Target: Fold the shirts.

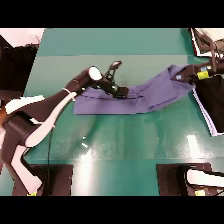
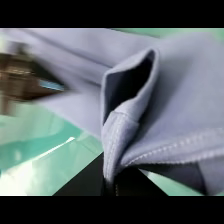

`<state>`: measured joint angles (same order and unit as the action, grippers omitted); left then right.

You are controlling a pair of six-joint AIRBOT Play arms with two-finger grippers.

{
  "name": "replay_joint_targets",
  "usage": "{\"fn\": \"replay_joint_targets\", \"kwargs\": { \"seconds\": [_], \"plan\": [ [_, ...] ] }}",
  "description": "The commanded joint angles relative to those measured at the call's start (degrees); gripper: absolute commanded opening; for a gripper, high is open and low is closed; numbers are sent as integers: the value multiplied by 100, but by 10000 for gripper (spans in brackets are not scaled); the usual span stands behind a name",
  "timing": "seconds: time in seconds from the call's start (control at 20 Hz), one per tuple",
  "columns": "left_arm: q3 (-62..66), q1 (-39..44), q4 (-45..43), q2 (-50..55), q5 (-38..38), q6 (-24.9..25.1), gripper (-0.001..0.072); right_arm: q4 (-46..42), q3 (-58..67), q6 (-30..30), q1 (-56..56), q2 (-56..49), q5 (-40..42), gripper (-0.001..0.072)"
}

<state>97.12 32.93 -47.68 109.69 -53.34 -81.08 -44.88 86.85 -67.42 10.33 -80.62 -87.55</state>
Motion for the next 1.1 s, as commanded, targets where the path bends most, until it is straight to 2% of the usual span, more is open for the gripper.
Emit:
{"fn": "replay_joint_targets", "kwargs": {
  "seconds": [0.0, 0.25, 0.4, 0.7, 0.9, 1.05],
  "plan": [
    [413, 155, 7, 590, 98, -310, 26, 20, 874, -442, -1019, -61, -59, 15],
    [417, 136, -74, 660, 116, -297, 26, 11, 1930, -619, -2079, -726, -155, 15],
    [424, -57, -83, 638, -236, -297, 26, 13, 2260, -669, -2406, -1038, -146, 15],
    [1279, -920, -697, 470, -2188, -92, 25, 17, 2601, -660, -2933, -1550, 103, 16],
    [1419, -1657, -1241, -494, -2651, 122, 25, 24, 2599, -557, -3318, -1801, 627, 16],
    [1419, -2319, -2006, -1338, -3152, 199, 26, 26, 2601, -433, -3674, -2070, 1117, 16]
  ]
}}
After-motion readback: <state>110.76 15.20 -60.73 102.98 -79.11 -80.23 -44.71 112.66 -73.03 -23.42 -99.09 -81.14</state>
